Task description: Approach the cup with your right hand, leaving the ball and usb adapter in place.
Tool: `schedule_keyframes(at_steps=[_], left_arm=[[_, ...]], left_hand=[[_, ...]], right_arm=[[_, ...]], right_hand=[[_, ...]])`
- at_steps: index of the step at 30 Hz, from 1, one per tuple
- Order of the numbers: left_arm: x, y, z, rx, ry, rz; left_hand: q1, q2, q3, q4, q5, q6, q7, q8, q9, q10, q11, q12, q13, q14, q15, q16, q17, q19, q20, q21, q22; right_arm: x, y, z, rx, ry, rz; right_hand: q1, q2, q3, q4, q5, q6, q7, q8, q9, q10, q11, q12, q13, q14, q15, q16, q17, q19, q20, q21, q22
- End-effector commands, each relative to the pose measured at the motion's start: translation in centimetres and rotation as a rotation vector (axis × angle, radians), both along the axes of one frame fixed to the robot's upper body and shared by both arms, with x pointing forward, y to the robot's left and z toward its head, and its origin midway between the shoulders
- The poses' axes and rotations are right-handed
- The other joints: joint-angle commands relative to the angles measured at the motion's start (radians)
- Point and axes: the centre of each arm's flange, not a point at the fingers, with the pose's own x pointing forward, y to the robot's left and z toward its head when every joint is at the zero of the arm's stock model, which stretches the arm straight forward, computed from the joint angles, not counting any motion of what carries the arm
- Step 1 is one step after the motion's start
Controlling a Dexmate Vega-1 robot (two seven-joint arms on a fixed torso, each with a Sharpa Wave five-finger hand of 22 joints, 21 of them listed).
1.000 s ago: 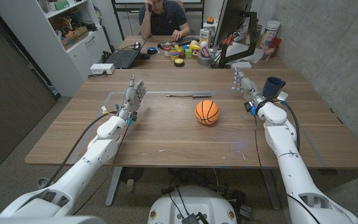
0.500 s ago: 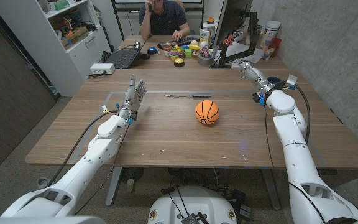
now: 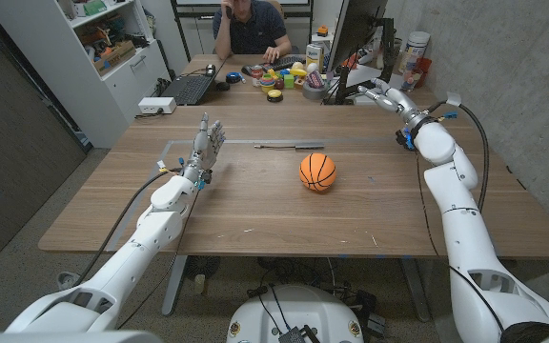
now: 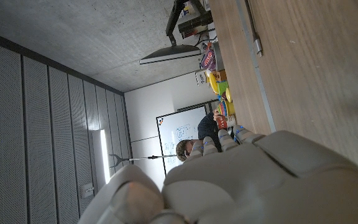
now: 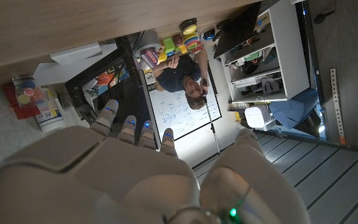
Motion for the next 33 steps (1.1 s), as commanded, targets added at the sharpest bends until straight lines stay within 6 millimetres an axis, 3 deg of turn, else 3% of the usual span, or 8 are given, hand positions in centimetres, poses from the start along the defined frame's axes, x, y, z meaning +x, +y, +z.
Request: schedule_keyframes(at_steps=[1, 3, 4, 6, 7, 14, 22, 33], left_arm=[[-0.2, -0.4, 0.1, 0.002, -0.004, 0.002], [-0.3, -0.5, 0.1, 0.001, -0.004, 0.003], [-0.3, -0.5, 0.0, 0.001, -0.004, 0.003], [-0.3, -0.5, 0.0, 0.001, -0.003, 0.004], [-0.4, -0.5, 0.0, 0.000, -0.003, 0.005], [-0.5, -0.7, 0.1, 0.002, -0.008, 0.005], [-0.8, -0.6, 0.1, 0.003, -0.014, 0.007], [-1.2, -0.5, 0.0, -0.001, -0.017, 0.015]], left_hand=[[0.000, 0.103, -0.007, 0.005, 0.006, -0.176, 0.000, 0.005, 0.005, -0.214, 0.000, 0.004, 0.005, -0.181, -0.001, 0.004, 0.002, -0.005, -0.015, 0.006, 0.002], [0.000, 0.103, -0.008, 0.005, 0.006, -0.175, 0.001, 0.006, 0.005, -0.214, -0.003, 0.004, 0.005, -0.181, -0.001, 0.004, 0.002, -0.006, -0.015, 0.006, 0.002], [0.000, 0.103, -0.009, 0.005, 0.006, -0.175, 0.001, 0.006, 0.005, -0.214, -0.002, 0.004, 0.005, -0.181, -0.001, 0.004, 0.002, -0.006, -0.015, 0.006, 0.002], [0.000, 0.102, -0.009, 0.005, 0.006, -0.175, 0.001, 0.006, 0.005, -0.213, 0.001, 0.004, 0.005, -0.180, 0.000, 0.004, 0.002, -0.005, -0.014, 0.006, 0.002], [0.000, 0.102, -0.009, 0.005, 0.006, -0.175, 0.000, 0.006, 0.005, -0.213, 0.000, 0.004, 0.005, -0.180, -0.001, 0.004, 0.002, -0.005, -0.015, 0.006, 0.002], [0.000, 0.102, -0.011, 0.005, 0.007, -0.175, 0.001, 0.006, 0.005, -0.214, -0.001, 0.003, 0.005, -0.179, -0.001, 0.004, 0.002, -0.005, -0.015, 0.006, 0.002], [0.000, 0.102, -0.013, 0.005, 0.007, -0.176, 0.000, 0.005, 0.005, -0.214, -0.001, 0.003, 0.005, -0.179, -0.002, 0.004, 0.002, -0.005, -0.015, 0.006, 0.002], [0.000, 0.103, -0.015, 0.005, 0.008, -0.176, -0.001, 0.005, 0.005, -0.214, -0.004, 0.003, 0.005, -0.178, -0.002, 0.004, 0.002, -0.004, -0.017, 0.006, 0.002]], right_arm=[[-1.1, -0.1, 3.0, -0.223, -0.126, -0.241], [-1.3, -0.1, 3.4, -0.254, -0.147, -0.283], [-1.4, -0.1, 3.6, -0.276, -0.157, -0.309], [-1.6, 0.0, 4.0, -0.312, -0.183, -0.360], [-1.7, 0.1, 4.1, -0.331, -0.196, -0.383], [-2.0, 0.5, 5.0, -0.444, -0.205, -0.526], [-1.4, 0.2, 5.3, -0.513, -0.163, -0.651], [0.2, -1.2, 6.3, -0.550, -0.103, -0.815]], right_hand=[[0.035, -0.003, 0.002, -0.019, 0.013, -0.001, -0.030, 0.009, 0.002, -0.023, -0.009, -0.007, 0.002, -0.020, -0.003, -0.010, 0.003, -0.012, 0.002, -0.017, 0.000], [0.058, -0.004, 0.001, -0.030, 0.019, 0.004, -0.063, 0.010, 0.002, -0.030, -0.015, -0.006, 0.003, -0.023, -0.008, -0.016, 0.003, -0.014, 0.002, -0.031, 0.001], [0.074, -0.001, -0.001, -0.037, 0.024, 0.014, -0.105, 0.011, 0.002, -0.031, -0.040, -0.004, 0.003, -0.021, -0.011, -0.019, 0.003, -0.009, 0.002, -0.042, 0.002], [0.083, 0.003, -0.003, -0.040, 0.028, 0.019, -0.115, 0.011, 0.003, -0.035, -0.060, -0.004, 0.003, -0.018, -0.025, -0.020, 0.004, 0.000, 0.002, -0.048, 0.002], [0.091, 0.007, -0.004, -0.042, 0.030, 0.020, -0.116, 0.010, 0.003, -0.043, -0.081, -0.006, 0.003, -0.017, -0.027, -0.023, 0.004, 0.007, 0.003, -0.054, 0.003], [0.105, 0.017, -0.007, -0.045, 0.037, 0.031, -0.117, 0.011, 0.006, -0.080, -0.107, -0.013, 0.004, -0.027, -0.035, -0.032, 0.004, 0.021, 0.005, -0.067, 0.003], [0.112, 0.018, -0.014, -0.047, 0.039, 0.026, -0.118, 0.007, 0.007, -0.118, -0.107, -0.018, 0.005, -0.051, -0.025, -0.045, 0.005, 0.022, 0.007, -0.081, 0.003], [0.096, 0.007, -0.065, -0.032, 0.037, -0.087, -0.118, -0.017, 0.012, -0.269, -0.093, -0.014, 0.011, -0.167, 0.012, -0.080, 0.012, -0.017, 0.009, -0.158, 0.004]])
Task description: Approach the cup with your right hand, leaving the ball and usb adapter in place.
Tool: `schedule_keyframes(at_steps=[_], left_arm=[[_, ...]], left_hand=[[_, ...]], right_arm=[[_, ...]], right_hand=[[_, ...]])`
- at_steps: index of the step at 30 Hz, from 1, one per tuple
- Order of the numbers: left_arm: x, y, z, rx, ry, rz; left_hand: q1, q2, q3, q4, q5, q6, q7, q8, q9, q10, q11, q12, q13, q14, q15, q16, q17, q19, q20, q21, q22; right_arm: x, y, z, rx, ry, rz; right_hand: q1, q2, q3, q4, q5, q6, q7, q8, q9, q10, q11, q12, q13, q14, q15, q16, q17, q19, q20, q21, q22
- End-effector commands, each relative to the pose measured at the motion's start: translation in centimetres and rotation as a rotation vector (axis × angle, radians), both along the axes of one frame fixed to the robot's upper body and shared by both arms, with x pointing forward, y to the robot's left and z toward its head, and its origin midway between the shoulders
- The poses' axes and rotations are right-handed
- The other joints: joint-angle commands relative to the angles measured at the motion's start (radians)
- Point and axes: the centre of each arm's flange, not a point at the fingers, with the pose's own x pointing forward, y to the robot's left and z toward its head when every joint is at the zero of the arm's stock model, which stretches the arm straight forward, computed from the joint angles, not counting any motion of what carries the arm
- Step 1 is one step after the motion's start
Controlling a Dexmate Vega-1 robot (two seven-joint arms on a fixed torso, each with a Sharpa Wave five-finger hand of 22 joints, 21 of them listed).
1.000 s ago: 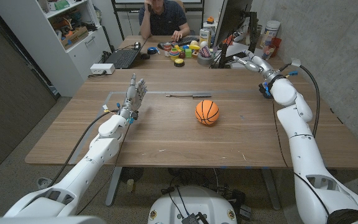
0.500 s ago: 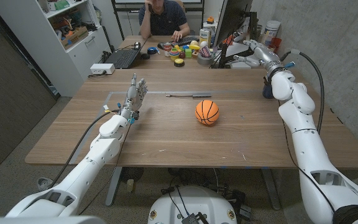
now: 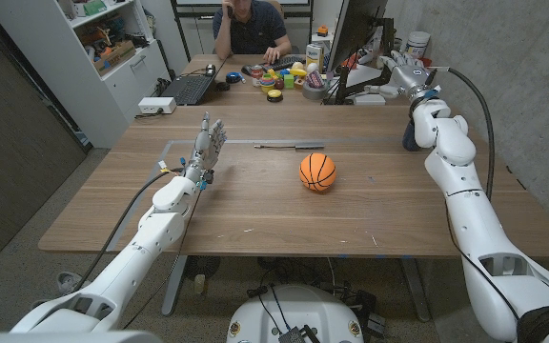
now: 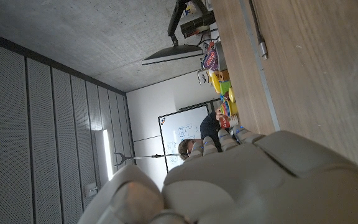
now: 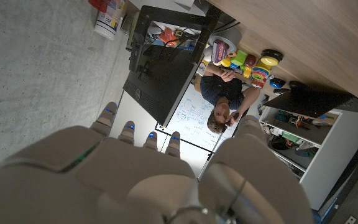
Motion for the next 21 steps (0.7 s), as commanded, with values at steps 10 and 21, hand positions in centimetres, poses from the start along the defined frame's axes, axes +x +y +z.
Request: schedule_keyframes(at_steps=[10, 21], left_arm=[[-0.7, 0.5, -0.1, -0.006, -0.005, 0.019], [-0.7, 0.6, -0.2, -0.008, 0.001, 0.024]], left_hand=[[0.000, 0.103, -0.009, 0.005, 0.005, -0.176, -0.001, 0.005, 0.005, -0.214, -0.001, 0.003, 0.005, -0.178, -0.003, 0.004, 0.002, -0.004, -0.016, 0.006, 0.002], [0.001, 0.104, -0.012, 0.005, 0.006, -0.176, -0.001, 0.005, 0.005, -0.213, -0.004, 0.003, 0.005, -0.179, -0.002, 0.003, 0.002, -0.005, -0.014, 0.005, 0.002]], right_arm=[[2.9, -4.2, 1.6, 0.040, 0.073, -0.302], [4.4, -5.8, 0.5, 0.111, 0.169, -0.337]], right_hand=[[-0.022, -0.012, -0.030, 0.012, 0.004, -0.071, -0.002, -0.005, 0.005, -0.186, 0.024, 0.004, 0.008, -0.131, 0.026, -0.007, 0.007, -0.038, 0.005, -0.045, 0.003], [-0.028, -0.011, -0.044, 0.018, 0.004, -0.108, -0.002, -0.004, 0.007, -0.190, 0.030, 0.017, 0.009, -0.118, 0.033, 0.005, 0.007, -0.038, 0.005, -0.060, 0.006]])
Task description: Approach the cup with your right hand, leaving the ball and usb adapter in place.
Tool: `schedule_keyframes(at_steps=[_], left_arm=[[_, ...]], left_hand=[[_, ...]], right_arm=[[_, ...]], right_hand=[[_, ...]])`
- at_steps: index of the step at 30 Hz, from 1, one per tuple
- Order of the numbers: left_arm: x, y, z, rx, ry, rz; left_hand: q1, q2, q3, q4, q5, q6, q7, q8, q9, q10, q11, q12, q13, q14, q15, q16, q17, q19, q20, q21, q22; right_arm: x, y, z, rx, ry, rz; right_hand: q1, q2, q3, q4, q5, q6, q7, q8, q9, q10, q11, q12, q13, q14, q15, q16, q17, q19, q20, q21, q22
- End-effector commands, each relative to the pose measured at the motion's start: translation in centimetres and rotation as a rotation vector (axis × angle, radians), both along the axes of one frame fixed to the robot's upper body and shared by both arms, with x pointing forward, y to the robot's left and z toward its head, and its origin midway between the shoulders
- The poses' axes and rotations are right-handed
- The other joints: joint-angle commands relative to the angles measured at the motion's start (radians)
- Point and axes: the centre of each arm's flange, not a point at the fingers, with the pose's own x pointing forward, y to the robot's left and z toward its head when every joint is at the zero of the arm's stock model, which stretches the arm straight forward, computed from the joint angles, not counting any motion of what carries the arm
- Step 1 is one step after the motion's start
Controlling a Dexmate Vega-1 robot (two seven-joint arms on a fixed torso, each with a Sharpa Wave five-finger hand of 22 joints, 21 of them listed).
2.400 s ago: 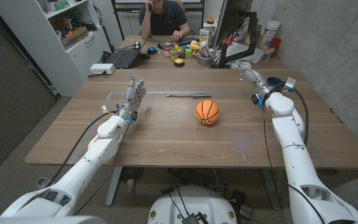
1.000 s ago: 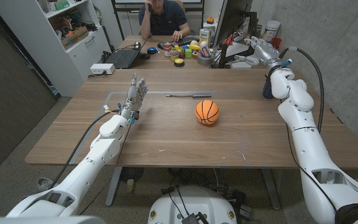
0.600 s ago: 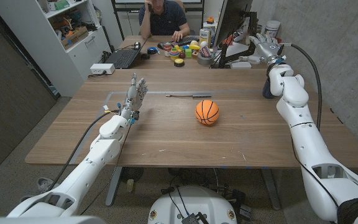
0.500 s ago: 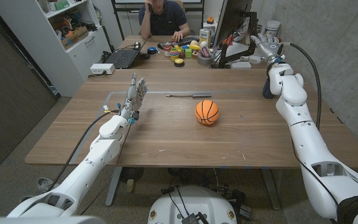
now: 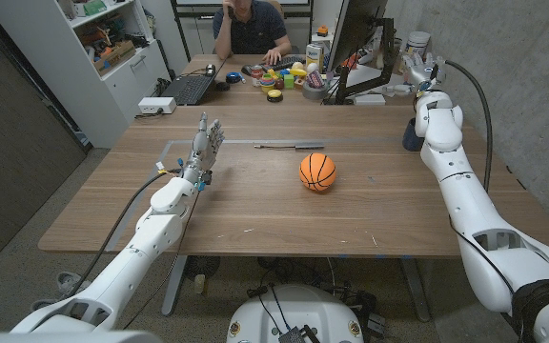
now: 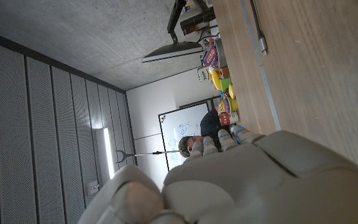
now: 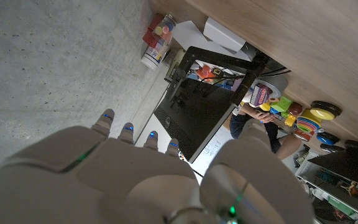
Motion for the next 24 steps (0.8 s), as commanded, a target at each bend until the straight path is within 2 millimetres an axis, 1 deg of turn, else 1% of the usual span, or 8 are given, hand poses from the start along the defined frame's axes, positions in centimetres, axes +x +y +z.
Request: schedule_keyframes(at_steps=[1, 4, 10, 15, 16, 24], left_arm=[[-0.3, 0.4, -0.1, -0.003, 0.001, 0.009], [-0.3, 0.4, -0.1, -0.003, 0.002, 0.010], [-0.4, 0.5, -0.1, -0.003, 0.002, 0.014], [-0.4, 0.6, -0.1, -0.005, 0.010, 0.020], [-0.4, 0.6, -0.1, -0.005, 0.010, 0.019], [-0.5, 0.8, -0.2, -0.009, 0.016, 0.026]], left_hand=[[0.001, 0.104, -0.008, 0.001, 0.006, -0.176, -0.001, 0.005, 0.005, -0.214, -0.003, 0.003, 0.005, -0.179, -0.002, 0.003, 0.002, -0.006, -0.015, 0.005, 0.002], [0.001, 0.104, -0.008, 0.001, 0.006, -0.176, -0.001, 0.005, 0.005, -0.214, 0.000, 0.003, 0.005, -0.179, -0.002, 0.003, 0.002, -0.006, -0.014, 0.005, 0.001], [0.001, 0.105, -0.009, 0.001, 0.006, -0.176, -0.001, 0.005, 0.005, -0.213, -0.002, 0.003, 0.005, -0.179, -0.001, 0.003, 0.002, -0.006, -0.014, 0.005, 0.001], [0.001, 0.105, -0.009, 0.001, 0.007, -0.177, -0.001, 0.005, 0.005, -0.214, -0.003, 0.003, 0.005, -0.180, 0.000, 0.002, 0.002, -0.007, -0.014, 0.005, 0.001], [0.001, 0.105, -0.010, 0.001, 0.007, -0.177, 0.000, 0.005, 0.005, -0.214, -0.002, 0.003, 0.005, -0.180, -0.001, 0.002, 0.002, -0.006, -0.014, 0.005, 0.001], [0.001, 0.107, -0.010, 0.001, 0.008, -0.178, 0.001, 0.005, 0.005, -0.215, -0.001, 0.002, 0.005, -0.180, 0.000, 0.002, 0.002, -0.007, -0.014, 0.004, 0.001]], right_arm=[[1.3, -3.7, -1.0, 0.127, 0.092, -0.153], [1.6, -4.3, -1.2, 0.152, 0.109, -0.159], [2.5, -5.3, -1.6, 0.201, 0.144, -0.183], [3.1, -6.0, -2.1, 0.252, 0.177, -0.177], [3.3, -6.1, -2.2, 0.261, 0.187, -0.178], [4.5, -6.3, -3.5, 0.290, 0.274, -0.183]], right_hand=[[-0.007, 0.000, -0.005, 0.003, 0.004, -0.046, -0.002, 0.001, 0.002, -0.188, 0.007, 0.011, 0.005, -0.120, 0.006, 0.008, 0.002, 0.000, -0.001, -0.005, 0.005], [-0.007, 0.001, -0.007, 0.004, 0.004, -0.048, -0.002, 0.002, 0.002, -0.193, 0.010, 0.009, 0.005, -0.126, 0.012, 0.006, 0.002, 0.002, -0.001, -0.006, 0.006], [-0.006, 0.003, -0.009, 0.004, 0.005, -0.051, -0.002, 0.004, 0.003, -0.193, 0.012, 0.011, 0.005, -0.124, 0.017, 0.008, 0.002, 0.007, -0.001, -0.008, 0.007], [-0.005, 0.011, -0.019, 0.009, 0.007, -0.038, -0.002, 0.020, 0.006, -0.122, -0.001, 0.038, 0.004, -0.063, 0.002, 0.032, -0.001, 0.038, -0.002, -0.010, 0.009], [-0.005, 0.012, -0.021, 0.009, 0.007, -0.035, -0.002, 0.021, 0.006, -0.116, 0.002, 0.040, 0.004, -0.062, 0.002, 0.032, -0.001, 0.041, -0.002, -0.010, 0.010], [-0.003, 0.015, -0.024, 0.010, 0.008, -0.029, -0.002, 0.025, 0.007, -0.118, 0.007, 0.036, 0.004, -0.056, 0.004, 0.033, -0.002, 0.055, -0.003, -0.009, 0.010]])
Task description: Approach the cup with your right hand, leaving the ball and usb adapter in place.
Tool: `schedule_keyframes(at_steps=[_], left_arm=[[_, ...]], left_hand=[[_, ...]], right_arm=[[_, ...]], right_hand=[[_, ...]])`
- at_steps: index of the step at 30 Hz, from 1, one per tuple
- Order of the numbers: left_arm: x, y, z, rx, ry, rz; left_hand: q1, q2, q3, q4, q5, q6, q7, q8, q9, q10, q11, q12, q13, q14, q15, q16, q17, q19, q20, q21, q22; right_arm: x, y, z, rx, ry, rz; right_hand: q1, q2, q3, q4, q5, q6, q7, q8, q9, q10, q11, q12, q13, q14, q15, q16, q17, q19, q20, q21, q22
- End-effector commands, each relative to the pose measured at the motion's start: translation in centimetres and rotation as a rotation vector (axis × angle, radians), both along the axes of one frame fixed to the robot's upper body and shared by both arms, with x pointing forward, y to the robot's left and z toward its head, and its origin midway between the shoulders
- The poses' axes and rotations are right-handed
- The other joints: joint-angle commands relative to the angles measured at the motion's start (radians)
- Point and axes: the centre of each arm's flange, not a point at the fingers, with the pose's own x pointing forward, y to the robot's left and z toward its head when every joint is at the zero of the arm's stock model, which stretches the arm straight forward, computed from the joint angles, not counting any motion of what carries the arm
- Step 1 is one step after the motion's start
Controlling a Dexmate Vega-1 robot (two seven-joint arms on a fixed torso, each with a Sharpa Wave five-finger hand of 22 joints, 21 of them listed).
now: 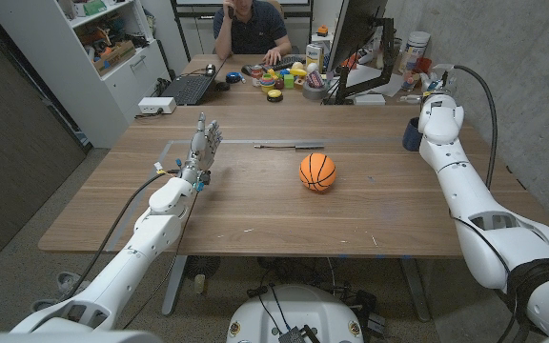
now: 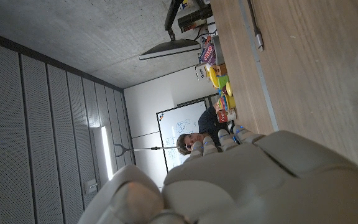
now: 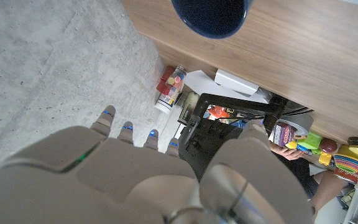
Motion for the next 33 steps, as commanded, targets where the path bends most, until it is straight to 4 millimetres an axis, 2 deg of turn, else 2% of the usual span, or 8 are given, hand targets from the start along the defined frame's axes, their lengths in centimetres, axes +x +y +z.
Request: schedule_keyframes(at_steps=[1, 4, 5, 7, 17, 21, 29, 33], left_arm=[[-0.1, 0.3, -0.1, -0.003, 0.009, 0.011], [-0.2, 0.4, -0.2, -0.005, 0.009, 0.015], [-0.2, 0.4, -0.2, -0.004, 0.009, 0.017], [-0.2, 0.5, -0.2, -0.006, 0.010, 0.017], [-0.4, 0.8, -0.2, -0.009, 0.009, 0.031], [-0.4, 0.8, -0.2, -0.010, 0.012, 0.031], [-0.4, 0.8, -0.1, -0.012, 0.008, 0.035], [-0.4, 0.7, -0.1, -0.011, 0.010, 0.033]], left_hand=[[0.001, 0.107, -0.006, 0.005, 0.004, -0.179, 0.001, 0.004, 0.005, -0.215, -0.002, 0.003, 0.005, -0.180, 0.000, 0.002, 0.002, -0.008, -0.014, 0.004, 0.004], [0.002, 0.108, -0.006, 0.005, 0.004, -0.179, 0.001, 0.004, 0.005, -0.215, -0.001, 0.002, 0.005, -0.180, 0.002, 0.002, 0.002, -0.008, -0.013, 0.004, 0.004], [0.002, 0.108, -0.006, 0.005, 0.004, -0.178, 0.001, 0.005, 0.005, -0.215, -0.002, 0.003, 0.005, -0.180, 0.001, 0.002, 0.002, -0.007, -0.014, 0.004, 0.004], [0.002, 0.108, -0.006, 0.005, 0.004, -0.179, 0.001, 0.004, 0.005, -0.216, -0.001, 0.002, 0.005, -0.180, 0.001, 0.002, 0.002, -0.008, -0.013, 0.004, 0.003], [0.002, 0.109, -0.007, 0.005, 0.005, -0.180, 0.000, 0.004, 0.005, -0.217, -0.002, 0.002, 0.005, -0.180, 0.002, 0.001, 0.002, -0.008, -0.013, 0.004, 0.003], [0.003, 0.109, -0.008, 0.005, 0.006, -0.180, 0.001, 0.004, 0.005, -0.216, -0.003, 0.003, 0.005, -0.180, 0.003, 0.001, 0.002, -0.008, -0.014, 0.004, 0.003], [0.003, 0.109, -0.009, 0.004, 0.006, -0.180, 0.001, 0.005, 0.005, -0.216, -0.002, 0.003, 0.005, -0.180, 0.002, 0.001, 0.002, -0.008, -0.014, 0.004, 0.003], [0.003, 0.108, -0.009, 0.004, 0.007, -0.180, 0.001, 0.005, 0.005, -0.215, -0.002, 0.003, 0.005, -0.179, 0.002, 0.001, 0.002, -0.008, -0.014, 0.004, 0.003]], right_arm=[[1.7, -0.7, -1.6, 0.076, 0.104, -0.007], [2.0, -0.7, -2.0, 0.080, 0.117, -0.007], [2.1, -0.6, -2.0, 0.080, 0.121, -0.002], [2.3, -0.6, -2.2, 0.082, 0.130, -0.004], [3.4, -0.3, -2.6, 0.092, 0.179, 0.025], [3.6, -0.2, -2.6, 0.097, 0.187, 0.029], [4.1, -0.6, -3.1, 0.110, 0.230, 0.023], [4.4, -0.7, -3.4, 0.117, 0.257, 0.017]], right_hand=[[0.004, 0.009, -0.007, -0.001, 0.008, -0.029, -0.002, 0.008, 0.003, -0.124, 0.002, -0.002, 0.004, -0.052, -0.003, 0.006, 0.001, 0.012, 0.003, -0.003, 0.006], [0.005, 0.009, -0.008, -0.001, 0.008, -0.028, -0.002, 0.009, 0.003, -0.125, 0.003, -0.003, 0.004, -0.052, -0.003, 0.005, 0.001, 0.015, 0.002, -0.002, 0.006], [0.017, 0.014, -0.013, -0.005, 0.012, 0.004, -0.003, 0.022, 0.003, -0.095, -0.003, 0.003, 0.002, -0.020, -0.007, 0.014, -0.001, 0.057, 0.003, 0.003, 0.007], [0.032, 0.018, -0.027, -0.008, 0.015, 0.013, -0.002, 0.021, 0.002, -0.091, -0.005, -0.004, 0.001, -0.014, -0.007, 0.010, -0.001, 0.108, 0.003, 0.000, 0.005], [0.039, 0.014, -0.041, -0.010, 0.016, 0.028, -0.002, 0.022, 0.001, -0.049, -0.004, 0.005, 0.000, 0.028, -0.011, 0.021, -0.003, 0.142, 0.002, -0.002, 0.004], [0.047, 0.014, -0.049, -0.013, 0.018, 0.045, -0.001, 0.026, 0.000, -0.008, 0.006, 0.014, -0.002, 0.066, -0.015, 0.030, -0.004, 0.179, 0.001, 0.000, 0.004], [0.055, 0.016, -0.053, -0.015, 0.021, 0.062, -0.002, 0.030, 0.000, 0.009, -0.001, 0.013, -0.003, 0.088, -0.020, 0.033, -0.006, 0.206, 0.002, 0.002, 0.003], [0.069, 0.023, -0.059, -0.018, 0.024, 0.082, -0.002, 0.031, -0.001, 0.032, 0.001, 0.011, -0.005, 0.116, -0.029, 0.035, -0.006, 0.251, 0.002, 0.003, 0.003]])
